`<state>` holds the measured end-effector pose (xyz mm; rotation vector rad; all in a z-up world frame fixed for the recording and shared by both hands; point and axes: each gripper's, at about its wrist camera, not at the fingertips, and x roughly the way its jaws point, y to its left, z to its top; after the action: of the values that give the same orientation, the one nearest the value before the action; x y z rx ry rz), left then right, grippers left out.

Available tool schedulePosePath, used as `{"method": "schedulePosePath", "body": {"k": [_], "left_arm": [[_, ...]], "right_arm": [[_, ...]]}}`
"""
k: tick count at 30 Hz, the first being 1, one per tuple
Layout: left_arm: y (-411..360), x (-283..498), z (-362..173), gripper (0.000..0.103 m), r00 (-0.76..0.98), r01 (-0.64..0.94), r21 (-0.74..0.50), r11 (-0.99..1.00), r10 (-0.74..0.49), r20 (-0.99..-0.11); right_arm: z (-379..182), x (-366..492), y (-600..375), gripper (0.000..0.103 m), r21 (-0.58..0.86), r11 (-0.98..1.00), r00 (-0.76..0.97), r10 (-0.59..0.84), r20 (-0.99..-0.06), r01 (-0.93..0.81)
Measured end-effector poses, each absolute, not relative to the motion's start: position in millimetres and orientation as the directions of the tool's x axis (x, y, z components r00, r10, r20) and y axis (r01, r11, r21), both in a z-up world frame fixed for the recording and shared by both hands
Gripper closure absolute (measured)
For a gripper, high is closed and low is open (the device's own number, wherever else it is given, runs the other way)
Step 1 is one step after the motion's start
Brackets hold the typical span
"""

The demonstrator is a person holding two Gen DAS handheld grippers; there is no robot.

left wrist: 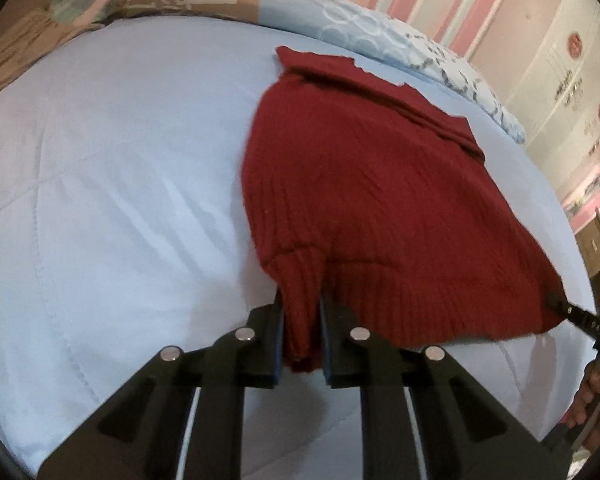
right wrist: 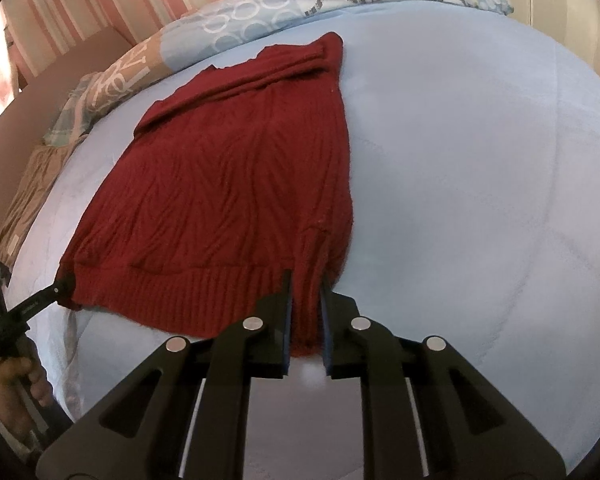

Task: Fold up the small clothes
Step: 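Grasp the hem with the right gripper while the left gripper grasps the hem too, then lift the held hem with both grippers and fold it toward the collar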

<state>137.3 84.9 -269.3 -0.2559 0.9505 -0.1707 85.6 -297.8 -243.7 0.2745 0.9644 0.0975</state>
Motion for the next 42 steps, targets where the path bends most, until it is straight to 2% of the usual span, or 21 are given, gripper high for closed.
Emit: {"method": "schedulePosePath", "body": {"k": [7,12,24,34,42], "left_arm": [[91.0,130.0,-249.7,0.089,0.594,0.055,-0.266,0.962,-0.245,-0.766],[93.2,121.3,-236.7,0.089,0.607,0.073,-0.206,0.976,-0.207,-0.767],[95.8,87.4,-205.1,0.089,0.62,0.094,-0.122,0.988,-0.154,-0.77],[99.8,42.3,-196.3,0.089,0.642,0.073,-0.05,0.996,-0.086,-0.762],[97.6,29.5,-174.0,0.089,0.681,0.051,-0.063,0.997,-0.081,-0.728]], "right_arm": [[-241.5,81.5,-301.8,0.094,0.286,0.957,0.564,0.214,-0.797,0.041],[-234.5,73.0,-300.1,0.094,0.264,0.964,0.563,0.209,-0.799,0.017],[-195.2,32.4,-295.4,0.094,0.28,0.959,0.593,0.243,-0.768,-0.03],[-173.6,-5.6,-275.2,0.094,0.146,0.986,0.622,0.167,-0.765,-0.084],[-153.3,-10.0,-280.1,0.094,0.146,0.987,0.658,0.158,-0.737,-0.074]]}}
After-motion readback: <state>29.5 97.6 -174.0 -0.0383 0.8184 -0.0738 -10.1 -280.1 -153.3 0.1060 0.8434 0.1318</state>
